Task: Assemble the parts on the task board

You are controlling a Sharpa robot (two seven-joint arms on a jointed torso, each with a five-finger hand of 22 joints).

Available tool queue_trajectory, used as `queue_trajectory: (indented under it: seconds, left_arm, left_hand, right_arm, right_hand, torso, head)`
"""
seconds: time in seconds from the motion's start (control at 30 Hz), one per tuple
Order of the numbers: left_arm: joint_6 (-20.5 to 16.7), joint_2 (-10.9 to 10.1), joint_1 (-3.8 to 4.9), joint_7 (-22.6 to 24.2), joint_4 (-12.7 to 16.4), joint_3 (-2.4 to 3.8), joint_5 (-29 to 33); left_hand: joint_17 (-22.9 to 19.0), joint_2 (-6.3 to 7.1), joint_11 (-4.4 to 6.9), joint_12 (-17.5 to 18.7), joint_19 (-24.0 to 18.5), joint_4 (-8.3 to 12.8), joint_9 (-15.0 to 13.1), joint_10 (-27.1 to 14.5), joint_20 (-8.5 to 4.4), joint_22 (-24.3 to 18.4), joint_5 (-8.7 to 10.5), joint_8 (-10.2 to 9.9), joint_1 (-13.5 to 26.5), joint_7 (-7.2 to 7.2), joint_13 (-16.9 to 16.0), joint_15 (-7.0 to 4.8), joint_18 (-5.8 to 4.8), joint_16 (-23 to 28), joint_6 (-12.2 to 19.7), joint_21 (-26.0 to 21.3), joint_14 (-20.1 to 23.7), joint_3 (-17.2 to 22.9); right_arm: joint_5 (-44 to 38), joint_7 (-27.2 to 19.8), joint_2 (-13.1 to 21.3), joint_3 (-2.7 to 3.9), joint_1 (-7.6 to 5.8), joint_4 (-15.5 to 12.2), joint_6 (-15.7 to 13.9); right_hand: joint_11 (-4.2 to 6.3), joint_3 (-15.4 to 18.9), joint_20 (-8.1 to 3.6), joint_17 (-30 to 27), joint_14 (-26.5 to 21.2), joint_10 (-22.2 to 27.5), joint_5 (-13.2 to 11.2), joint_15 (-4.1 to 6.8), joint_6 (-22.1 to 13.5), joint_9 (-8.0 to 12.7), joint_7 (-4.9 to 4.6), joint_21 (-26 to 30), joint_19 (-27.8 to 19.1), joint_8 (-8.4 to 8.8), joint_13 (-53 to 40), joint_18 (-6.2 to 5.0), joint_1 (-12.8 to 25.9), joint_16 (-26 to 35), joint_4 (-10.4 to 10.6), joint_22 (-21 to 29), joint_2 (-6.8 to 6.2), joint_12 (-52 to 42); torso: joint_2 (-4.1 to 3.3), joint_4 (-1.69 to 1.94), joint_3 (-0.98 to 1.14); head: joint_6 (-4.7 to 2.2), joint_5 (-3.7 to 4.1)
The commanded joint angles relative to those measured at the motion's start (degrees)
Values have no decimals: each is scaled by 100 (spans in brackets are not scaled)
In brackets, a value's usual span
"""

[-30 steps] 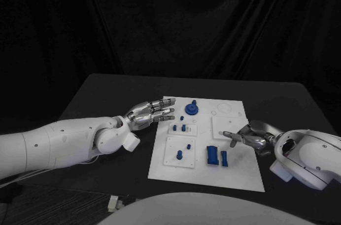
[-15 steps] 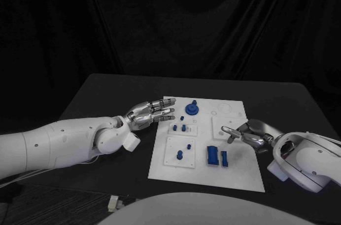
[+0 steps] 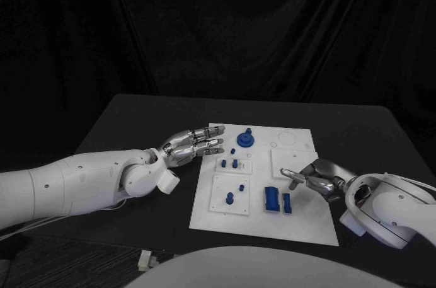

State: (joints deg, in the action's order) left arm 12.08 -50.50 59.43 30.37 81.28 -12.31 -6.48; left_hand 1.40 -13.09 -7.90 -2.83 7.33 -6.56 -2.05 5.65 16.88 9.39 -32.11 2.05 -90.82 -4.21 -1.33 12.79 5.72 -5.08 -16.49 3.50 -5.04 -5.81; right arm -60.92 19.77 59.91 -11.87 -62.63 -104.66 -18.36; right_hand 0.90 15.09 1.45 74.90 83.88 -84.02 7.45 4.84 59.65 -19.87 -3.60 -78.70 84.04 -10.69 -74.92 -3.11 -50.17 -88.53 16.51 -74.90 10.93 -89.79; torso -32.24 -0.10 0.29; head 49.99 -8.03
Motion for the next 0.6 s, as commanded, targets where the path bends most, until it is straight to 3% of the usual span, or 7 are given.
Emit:
queue_trajectory:
  seconds: [0.03,0.6]
  left_arm:
    - [38,11,-9,108,11,5,13]
    - [56,22,-17,98,0,5,13]
  left_hand:
    - [5,-2,0,-31,37,4,-7,9,-6,-2,-26,21,47,-36,-9,47,-74,-33,-17,29,6,25]
    - [5,-1,-25,-36,40,13,-5,18,-6,-4,-29,20,49,-23,-11,47,-76,-36,-14,31,4,35]
  right_arm:
    - [-66,71,-22,1,46,17,201]
    - [-95,196,-129,1,138,53,342]
  right_hand:
    - [-37,47,47,1131,538,-598,27,-45,-12,11,-20,31,123,40,-1508,42,-64,-1,6,-1156,-9,-21]
    - [-43,106,55,1084,529,-598,89,-52,-4,66,-27,83,99,68,-1508,29,-132,18,8,-1139,-17,-21]
  torso:
    - [2,-1,-1]
    - [1,-3,-1]
  head:
    - [1,1]
    - [1,-1]
